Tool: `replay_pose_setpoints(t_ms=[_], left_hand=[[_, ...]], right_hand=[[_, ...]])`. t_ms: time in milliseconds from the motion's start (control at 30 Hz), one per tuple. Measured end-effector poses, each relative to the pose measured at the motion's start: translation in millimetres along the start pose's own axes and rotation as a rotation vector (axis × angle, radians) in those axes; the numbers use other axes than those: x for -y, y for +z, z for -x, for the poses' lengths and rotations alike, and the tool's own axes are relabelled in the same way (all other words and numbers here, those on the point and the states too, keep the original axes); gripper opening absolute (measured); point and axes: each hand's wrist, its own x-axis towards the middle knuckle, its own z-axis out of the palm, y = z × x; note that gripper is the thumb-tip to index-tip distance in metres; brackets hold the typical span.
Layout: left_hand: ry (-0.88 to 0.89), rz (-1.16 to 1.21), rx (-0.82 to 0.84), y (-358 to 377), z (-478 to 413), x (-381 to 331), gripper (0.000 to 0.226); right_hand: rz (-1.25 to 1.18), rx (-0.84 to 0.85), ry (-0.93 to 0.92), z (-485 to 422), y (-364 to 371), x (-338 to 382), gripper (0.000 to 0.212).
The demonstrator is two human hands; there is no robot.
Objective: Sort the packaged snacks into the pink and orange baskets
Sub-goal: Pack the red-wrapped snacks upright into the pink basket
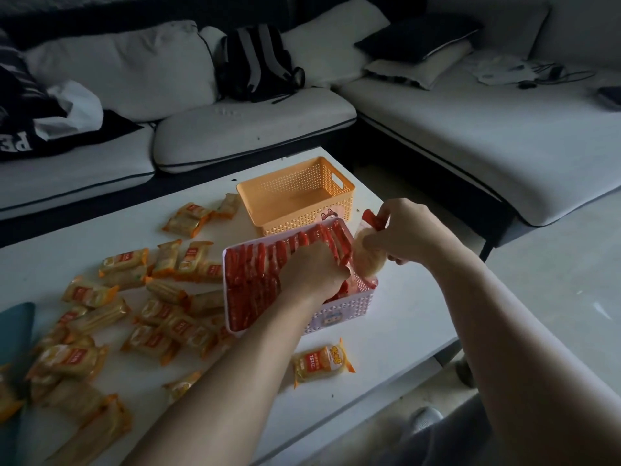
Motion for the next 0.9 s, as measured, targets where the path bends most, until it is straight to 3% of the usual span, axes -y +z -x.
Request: replay_pose_setpoints(t_ms=[100,167,333,500,633,800,900], left_hand=[[0.064,-0.112,-0.042,-1,3,-5,0.02],[0.101,-0.144,-0.031,-2,2,-7,0.021],[0.038,0.118,-0.006,-4,-5,4,0.041],[0.004,0.127,-0.087,5,-3,9,0.037],[-0.01,0.21,-0.036,6,-1,10,0.044],[-0.018,0.233,0.029,1,2,8,0.034],[-0.044,0.149,-0.184,-14,15,23,0.02]], right_hand=[[0.083,0.035,0.006,1,6,3,0.021],[0.15,-0.026,-0.021,3,15,7,0.019],[0.137,-0.198,-0.037,0,32,12,0.021],[0.454,-0.057,-0.065,-2,47,7,0.022],[0.325,0.13,-0.031,-11,35,0,0.032],[0.392,0.091,0.043,-12,48,-8,0.021],[0.3,0.157,0.111,-14,51,-13,0.022]])
